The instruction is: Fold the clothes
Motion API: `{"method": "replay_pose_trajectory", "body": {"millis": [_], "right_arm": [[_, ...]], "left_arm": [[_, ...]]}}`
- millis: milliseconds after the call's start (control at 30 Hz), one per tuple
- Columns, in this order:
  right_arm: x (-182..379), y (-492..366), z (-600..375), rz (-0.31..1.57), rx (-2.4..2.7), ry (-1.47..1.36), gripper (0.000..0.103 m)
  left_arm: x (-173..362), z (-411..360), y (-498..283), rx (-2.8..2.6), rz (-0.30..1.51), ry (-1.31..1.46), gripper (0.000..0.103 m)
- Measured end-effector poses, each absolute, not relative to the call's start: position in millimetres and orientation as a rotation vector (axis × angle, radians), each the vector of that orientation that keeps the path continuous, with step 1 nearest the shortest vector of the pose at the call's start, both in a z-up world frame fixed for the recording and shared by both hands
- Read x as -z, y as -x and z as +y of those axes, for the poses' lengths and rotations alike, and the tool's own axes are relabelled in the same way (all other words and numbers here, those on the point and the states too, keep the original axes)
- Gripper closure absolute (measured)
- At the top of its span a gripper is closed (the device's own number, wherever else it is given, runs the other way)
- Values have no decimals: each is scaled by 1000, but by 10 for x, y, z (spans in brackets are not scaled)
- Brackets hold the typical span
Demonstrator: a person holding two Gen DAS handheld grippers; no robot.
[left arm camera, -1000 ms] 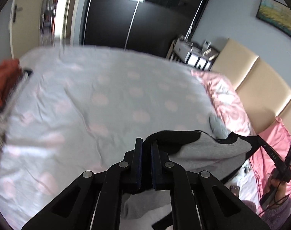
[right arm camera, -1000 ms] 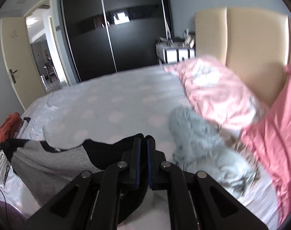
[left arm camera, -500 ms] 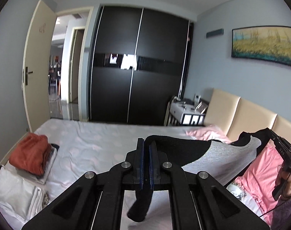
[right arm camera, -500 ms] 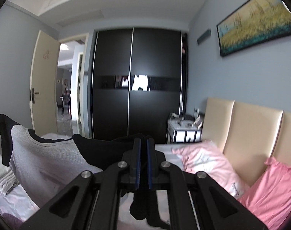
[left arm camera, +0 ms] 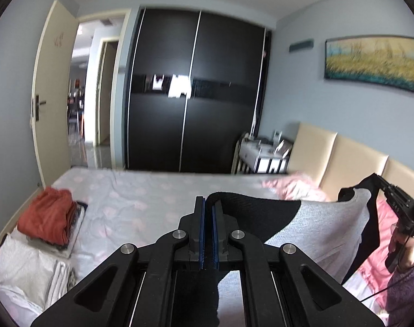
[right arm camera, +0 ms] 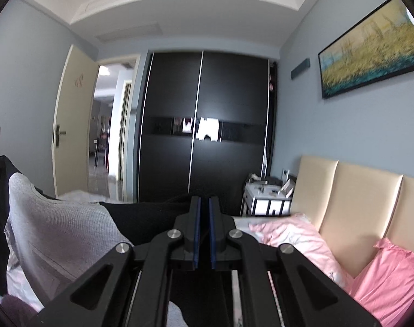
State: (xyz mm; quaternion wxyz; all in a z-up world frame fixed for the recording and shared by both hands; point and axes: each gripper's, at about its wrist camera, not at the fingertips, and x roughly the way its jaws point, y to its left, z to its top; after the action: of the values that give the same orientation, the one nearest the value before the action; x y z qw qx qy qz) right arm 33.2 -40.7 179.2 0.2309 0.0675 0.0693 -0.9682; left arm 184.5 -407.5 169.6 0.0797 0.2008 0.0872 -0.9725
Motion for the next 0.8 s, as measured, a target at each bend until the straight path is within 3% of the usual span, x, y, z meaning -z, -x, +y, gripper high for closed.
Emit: {"method": "replay_pose_trajectory", "body": {"millis": [500, 800], "right_arm": [[-69, 1961, -1765, 411, 2629, -694, 98], [1473, 3272, -2544, 595, 2526, -1002, 98]], "left_arm": [[54, -4951, 661, 2654, 213, -1026, 98], [1692, -5354, 2010, 2445, 114, -1367, 98]]}}
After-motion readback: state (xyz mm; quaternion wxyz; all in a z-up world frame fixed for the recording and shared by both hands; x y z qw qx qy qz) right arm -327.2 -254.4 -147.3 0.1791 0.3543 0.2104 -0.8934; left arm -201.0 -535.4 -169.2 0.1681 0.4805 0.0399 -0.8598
